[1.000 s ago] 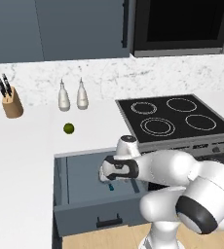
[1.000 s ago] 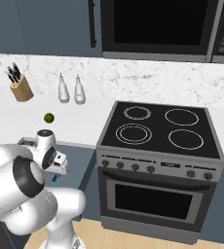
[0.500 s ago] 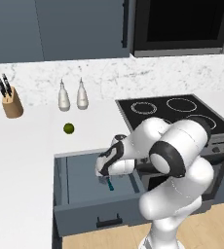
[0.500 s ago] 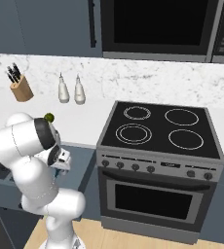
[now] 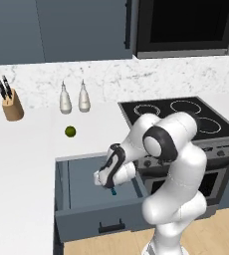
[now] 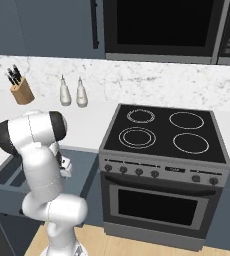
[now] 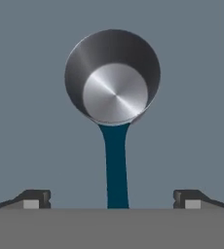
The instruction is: Pick the measuring cup from the drawer and place it on the counter.
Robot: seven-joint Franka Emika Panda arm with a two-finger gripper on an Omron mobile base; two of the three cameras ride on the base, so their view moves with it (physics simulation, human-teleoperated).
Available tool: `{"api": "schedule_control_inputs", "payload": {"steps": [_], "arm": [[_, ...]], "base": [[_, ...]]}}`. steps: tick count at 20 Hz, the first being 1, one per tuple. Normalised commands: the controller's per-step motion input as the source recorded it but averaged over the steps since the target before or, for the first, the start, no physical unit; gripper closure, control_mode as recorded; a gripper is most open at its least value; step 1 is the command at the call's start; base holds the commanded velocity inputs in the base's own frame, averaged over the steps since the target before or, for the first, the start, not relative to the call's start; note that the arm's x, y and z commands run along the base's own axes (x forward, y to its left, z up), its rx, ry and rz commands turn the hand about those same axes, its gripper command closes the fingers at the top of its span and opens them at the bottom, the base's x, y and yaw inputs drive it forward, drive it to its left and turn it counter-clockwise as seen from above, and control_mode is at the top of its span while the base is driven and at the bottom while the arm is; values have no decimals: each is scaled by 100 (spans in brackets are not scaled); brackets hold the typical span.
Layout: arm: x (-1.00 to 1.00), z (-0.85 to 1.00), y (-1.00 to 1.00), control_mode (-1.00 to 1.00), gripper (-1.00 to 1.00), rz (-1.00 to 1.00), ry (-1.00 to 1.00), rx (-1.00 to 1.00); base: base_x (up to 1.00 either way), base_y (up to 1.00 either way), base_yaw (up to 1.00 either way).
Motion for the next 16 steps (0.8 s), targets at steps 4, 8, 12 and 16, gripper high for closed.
{"api": "schedule_control_inputs", "payload": {"steps": [4,8,12,16], "arm": [[16,-56,0,-100,100,0,0,-6],[-1,-21,-1,-100,100,1,-2,-1],[-45,9,-10,-100,100,12,-23,0],[-34,91,-1,-100,100,11,-4,0]], "base": [[0,0,0],[0,0,0],[0,0,0],[0,0,0]]}}
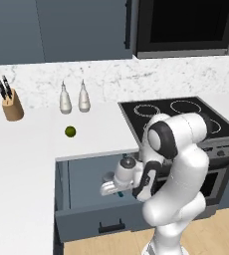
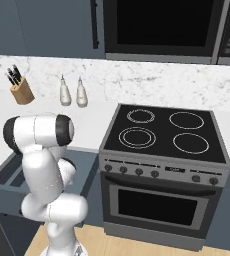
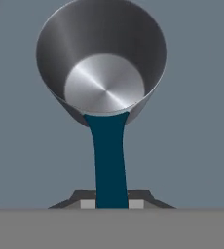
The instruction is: Pick the measuring cup from the drawer and place it on the counter.
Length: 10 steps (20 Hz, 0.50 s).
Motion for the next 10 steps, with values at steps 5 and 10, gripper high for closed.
{"api": "schedule_control_inputs", "payload": {"steps": [5,10], "arm": [[-9,100,0,-100,100,5,0,0],[34,100,4,-100,100,2,4,0]], "base": [[0,0,0],[0,0,0]]}}
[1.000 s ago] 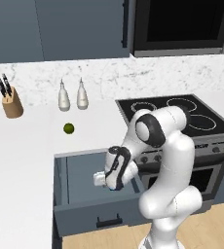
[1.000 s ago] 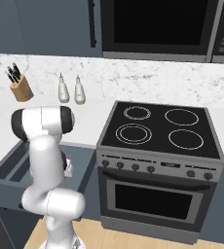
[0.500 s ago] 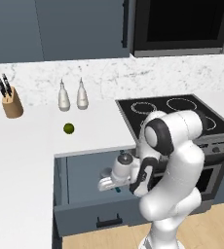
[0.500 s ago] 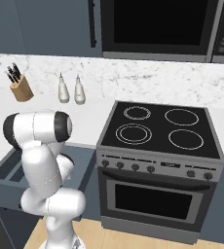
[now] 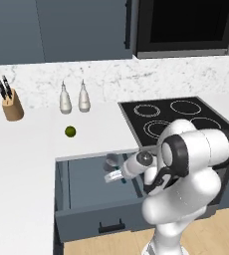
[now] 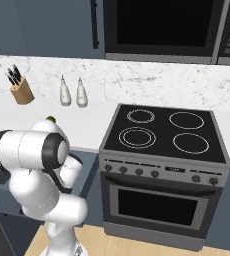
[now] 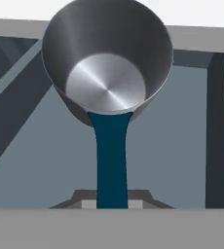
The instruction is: Pick the measuring cup from the drawer and place it on the counter.
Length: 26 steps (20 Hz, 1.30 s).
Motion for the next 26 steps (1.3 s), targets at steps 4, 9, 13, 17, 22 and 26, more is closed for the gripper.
{"api": "schedule_control_inputs", "payload": {"steps": [4,9,13,17,22,26], "arm": [[9,100,18,-100,100,0,10,-1],[2,100,18,-100,100,0,11,-6],[28,100,16,-100,100,0,22,-10],[82,100,19,-100,100,-5,26,-13],[78,100,5,-100,100,-1,19,-10],[13,93,0,-100,100,0,17,-10]], "base": [[0,0,0],[0,0,0],[0,0,0],[0,0,0],[0,0,0],[0,0,0]]}}
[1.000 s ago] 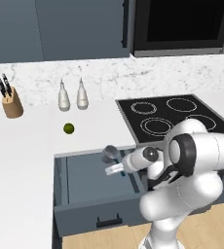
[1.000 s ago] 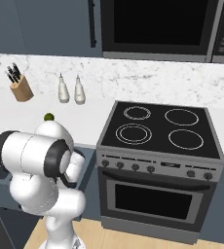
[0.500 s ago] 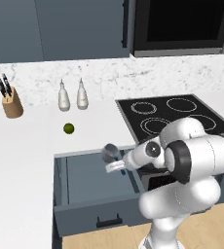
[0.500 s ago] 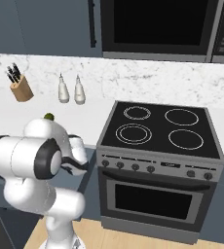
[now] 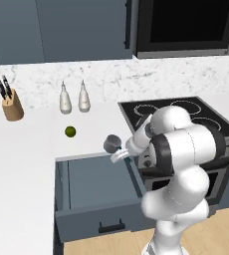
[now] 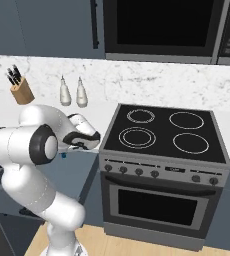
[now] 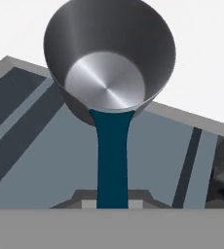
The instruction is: Pick the measuring cup from the drawer and place it on the counter.
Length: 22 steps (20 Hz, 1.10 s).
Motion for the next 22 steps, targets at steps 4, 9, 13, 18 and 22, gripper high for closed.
{"api": "schedule_control_inputs", "payload": {"steps": [4,9,13,18,22], "arm": [[7,36,0,-100,100,-1,8,-3],[53,38,0,-100,100,-2,9,0],[88,47,0,-100,100,0,25,0],[90,9,2,-100,100,0,23,0],[87,0,16,-100,100,0,4,0]], "base": [[0,0,0],[0,0,0],[0,0,0],[0,0,0],[0,0,0]]}}
